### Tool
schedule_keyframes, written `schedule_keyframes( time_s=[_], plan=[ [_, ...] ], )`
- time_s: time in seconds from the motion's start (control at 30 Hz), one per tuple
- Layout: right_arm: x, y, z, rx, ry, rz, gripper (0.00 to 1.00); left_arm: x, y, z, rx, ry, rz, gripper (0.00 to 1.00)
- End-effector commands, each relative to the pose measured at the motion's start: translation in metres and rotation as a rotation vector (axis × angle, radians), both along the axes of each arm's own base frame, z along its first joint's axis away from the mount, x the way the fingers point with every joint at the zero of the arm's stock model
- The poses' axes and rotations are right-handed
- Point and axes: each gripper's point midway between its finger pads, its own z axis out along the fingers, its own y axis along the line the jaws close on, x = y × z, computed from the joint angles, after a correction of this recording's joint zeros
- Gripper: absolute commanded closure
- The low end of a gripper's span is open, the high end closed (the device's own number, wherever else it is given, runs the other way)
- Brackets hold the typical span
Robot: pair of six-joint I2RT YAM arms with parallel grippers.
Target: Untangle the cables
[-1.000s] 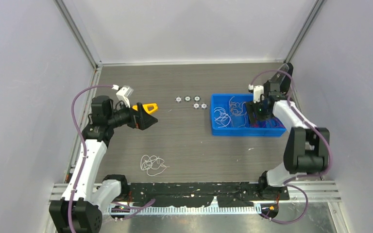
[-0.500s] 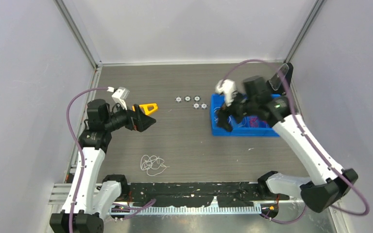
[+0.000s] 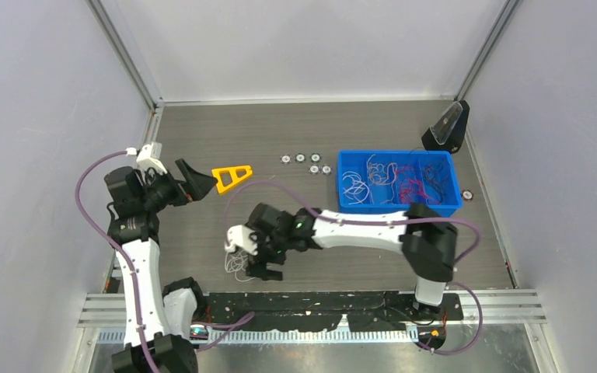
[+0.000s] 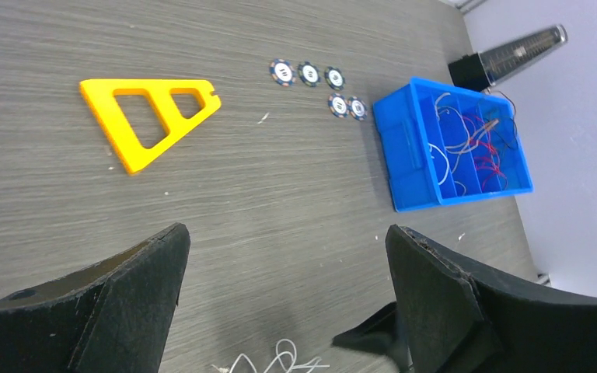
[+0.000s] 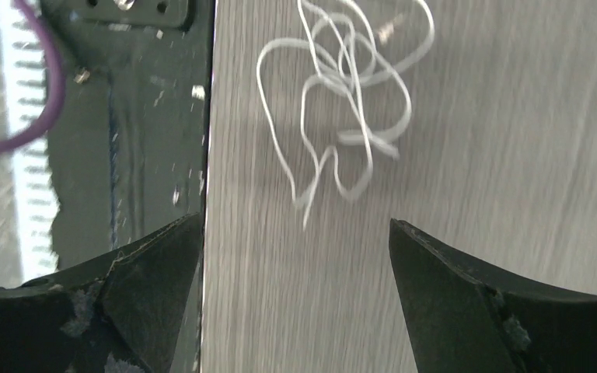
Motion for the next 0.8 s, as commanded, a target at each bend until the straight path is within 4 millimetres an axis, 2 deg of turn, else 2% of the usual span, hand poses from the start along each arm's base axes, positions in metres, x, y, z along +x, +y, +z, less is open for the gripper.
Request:
schedule_keyframes(
  time_s=[0.0,0.07,0.1,0.13,0.17,0.2,0.23,0.27,0.3,0.33,0.37,0.4,0.43,0.47,0.5,0.53,0.57,0.6,0.63,0.67,0.7,0.73,0.77],
  plan=[
    [0.010,0.083,0.017,0.173,-0.171,-0.011,0.05,0.006,0.009,0.014,-0.029,-0.015,0.011,0.00],
    [0.016,0.097,-0.011,0.134,-0.197,-0.037,0.05,0.009,0.010,0.019,-0.023,-0.028,0.003,0.00],
    [0.021,0.105,-0.010,0.146,-0.217,-0.058,0.05,0.009,0.010,0.020,-0.018,-0.036,-0.001,0.00],
    [0.021,0.108,-0.025,0.121,-0.220,-0.059,0.05,0.010,0.010,0.021,-0.013,-0.040,-0.004,0.00],
    [0.024,0.115,-0.024,0.128,-0.232,-0.065,0.04,0.010,0.010,0.022,-0.008,-0.044,-0.006,0.00],
    [0.025,0.116,-0.037,0.107,-0.237,-0.066,0.03,0.010,0.010,0.022,0.000,-0.047,-0.011,0.00],
    [0.027,0.119,-0.038,0.112,-0.245,-0.067,0.03,0.010,0.010,0.022,0.005,-0.050,-0.015,0.00],
    [0.028,0.118,-0.045,0.100,-0.251,-0.070,0.07,0.009,0.010,0.021,0.009,-0.051,-0.019,0.00],
    [0.030,0.114,-0.049,0.089,-0.258,-0.070,0.23,0.009,0.009,0.021,0.010,-0.053,-0.024,0.00],
    [0.032,0.111,-0.047,0.089,-0.263,-0.076,0.34,0.008,0.008,0.021,0.010,-0.056,-0.032,0.00],
    [0.033,0.101,-0.052,0.072,-0.258,-0.076,0.52,0.007,0.007,0.022,0.009,-0.061,-0.041,0.01],
    [0.037,0.096,-0.037,0.094,-0.259,-0.086,0.61,0.007,0.006,0.022,0.007,-0.067,-0.051,0.01],
    [0.036,0.082,-0.042,0.064,-0.250,-0.086,0.78,0.007,0.004,0.024,0.005,-0.080,-0.065,0.02],
    [0.043,0.071,-0.022,0.084,-0.254,-0.103,0.86,0.007,0.002,0.025,0.001,-0.092,-0.080,0.03],
    [0.054,0.055,-0.015,0.063,-0.252,-0.125,0.92,0.007,0.000,0.028,-0.002,-0.110,-0.091,0.03],
    [0.058,0.046,0.018,0.115,-0.254,-0.140,0.93,0.008,-0.001,0.029,-0.003,-0.121,-0.101,0.03],
    [0.074,0.026,0.049,0.145,-0.245,-0.192,0.94,0.008,-0.004,0.030,-0.004,-0.129,-0.114,0.03],
    [0.077,0.018,0.069,0.178,-0.205,-0.213,0.94,0.008,-0.007,0.031,-0.003,-0.135,-0.128,0.04],
    [0.092,-0.005,0.100,0.220,-0.175,-0.260,0.94,0.008,-0.012,0.032,0.000,-0.142,-0.148,0.04],
    [0.101,-0.017,0.119,0.252,-0.150,-0.308,0.94,0.008,-0.018,0.034,0.004,-0.151,-0.169,0.04],
    [0.116,-0.044,0.146,0.296,-0.142,-0.369,0.94,0.008,-0.024,0.035,0.012,-0.163,-0.189,0.04],
    [0.122,-0.059,0.156,0.305,-0.120,-0.417,0.94,0.008,-0.031,0.037,0.020,-0.176,-0.208,0.04],
    [0.138,-0.083,0.176,0.344,-0.136,-0.481,0.94,0.008,-0.038,0.038,0.028,-0.189,-0.226,0.04]
  ],
)
